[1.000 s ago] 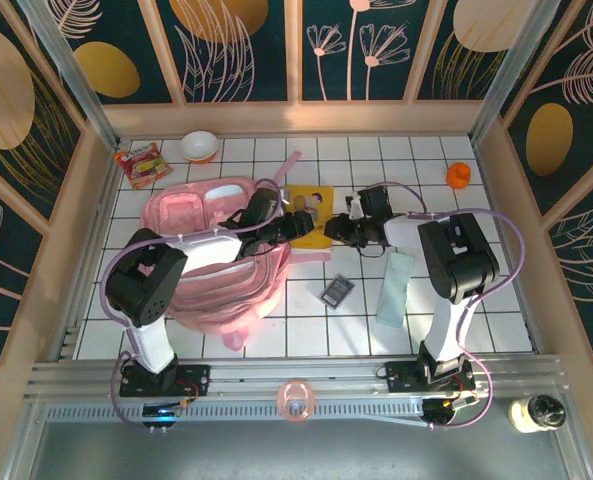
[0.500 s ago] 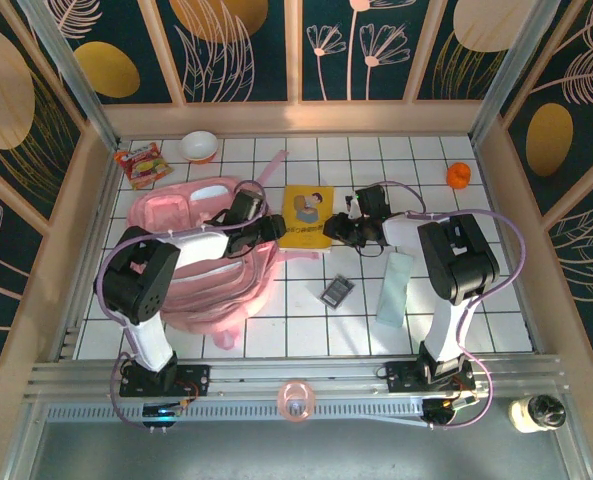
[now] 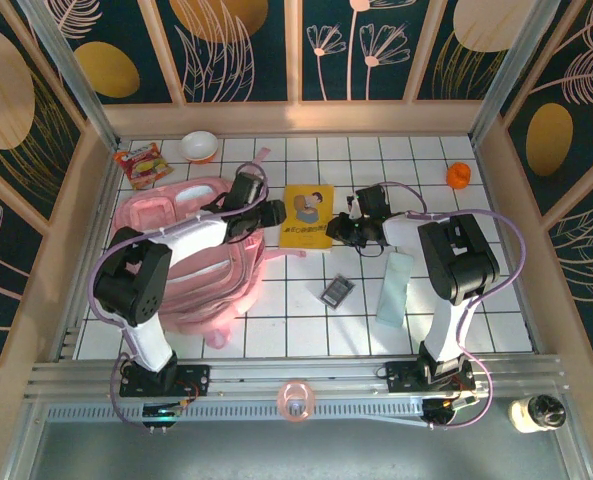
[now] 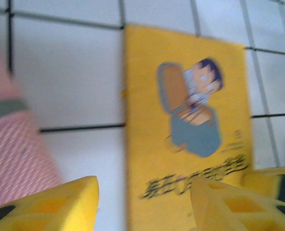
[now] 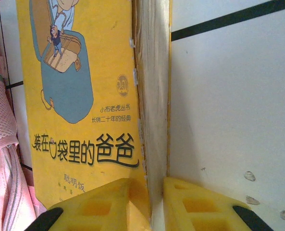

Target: Pack the student bag

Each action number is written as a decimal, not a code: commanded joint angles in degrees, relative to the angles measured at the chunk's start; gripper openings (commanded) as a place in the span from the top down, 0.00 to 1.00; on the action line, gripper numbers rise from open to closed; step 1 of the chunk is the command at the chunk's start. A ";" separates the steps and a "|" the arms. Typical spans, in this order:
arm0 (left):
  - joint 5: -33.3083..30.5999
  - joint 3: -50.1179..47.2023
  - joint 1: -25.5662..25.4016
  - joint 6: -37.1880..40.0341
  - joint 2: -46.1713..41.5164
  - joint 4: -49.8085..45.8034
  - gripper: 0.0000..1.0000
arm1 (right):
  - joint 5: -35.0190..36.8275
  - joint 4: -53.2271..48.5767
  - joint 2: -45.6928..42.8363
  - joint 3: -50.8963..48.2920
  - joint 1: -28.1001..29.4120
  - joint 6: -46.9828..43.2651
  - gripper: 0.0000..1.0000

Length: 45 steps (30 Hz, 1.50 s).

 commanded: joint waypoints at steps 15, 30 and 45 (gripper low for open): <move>2.74 12.93 -0.98 3.97 16.98 -8.58 0.50 | 2.39 -3.09 -0.13 0.28 -0.36 -0.41 0.80; 25.92 3.75 -2.91 -5.66 10.11 9.14 0.52 | -6.59 4.03 -0.82 -0.61 1.06 1.76 0.85; 30.36 -9.76 -2.85 -21.79 3.57 34.58 0.52 | -4.94 4.32 -4.41 -5.34 1.40 4.05 0.87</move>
